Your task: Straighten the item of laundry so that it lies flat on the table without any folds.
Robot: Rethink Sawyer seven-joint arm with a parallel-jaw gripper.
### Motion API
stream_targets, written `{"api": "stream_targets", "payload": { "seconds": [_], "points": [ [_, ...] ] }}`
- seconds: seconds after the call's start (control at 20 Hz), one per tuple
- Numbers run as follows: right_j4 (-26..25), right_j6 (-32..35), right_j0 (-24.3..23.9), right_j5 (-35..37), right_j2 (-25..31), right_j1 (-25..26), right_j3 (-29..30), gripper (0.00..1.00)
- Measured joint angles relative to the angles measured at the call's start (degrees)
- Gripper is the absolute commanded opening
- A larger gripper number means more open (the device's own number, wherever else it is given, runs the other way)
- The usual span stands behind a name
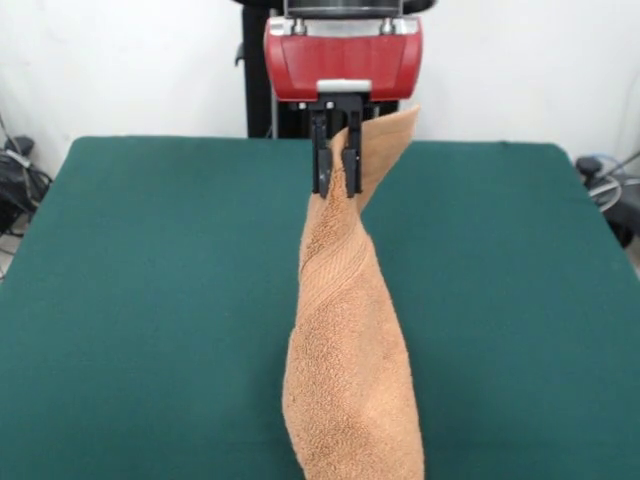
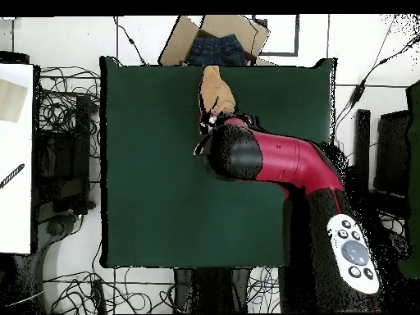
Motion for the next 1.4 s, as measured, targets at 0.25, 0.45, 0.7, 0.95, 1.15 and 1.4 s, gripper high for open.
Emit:
{"api": "stream_targets", "payload": {
  "seconds": [0.25,0.45,0.7,0.95,1.15,1.4],
  "points": [
    [-1.53,0.00,-0.93,-1.71,0.56,-0.14,2.58,0.00],
    [-1.57,0.00,-1.39,-1.70,0.90,-0.98,4.33,0.00],
    [-0.98,0.00,-3.26,-0.45,2.19,-4.33,6.81,0.00],
    [0.75,0.00,-4.55,5.78,2.59,-8.81,7.42,0.00],
    [2.06,0.00,-4.39,11.38,2.61,-12.39,7.60,0.00],
    [3.84,0.00,-4.34,13.44,2.60,-16.84,8.86,0.00]
  ]
}}
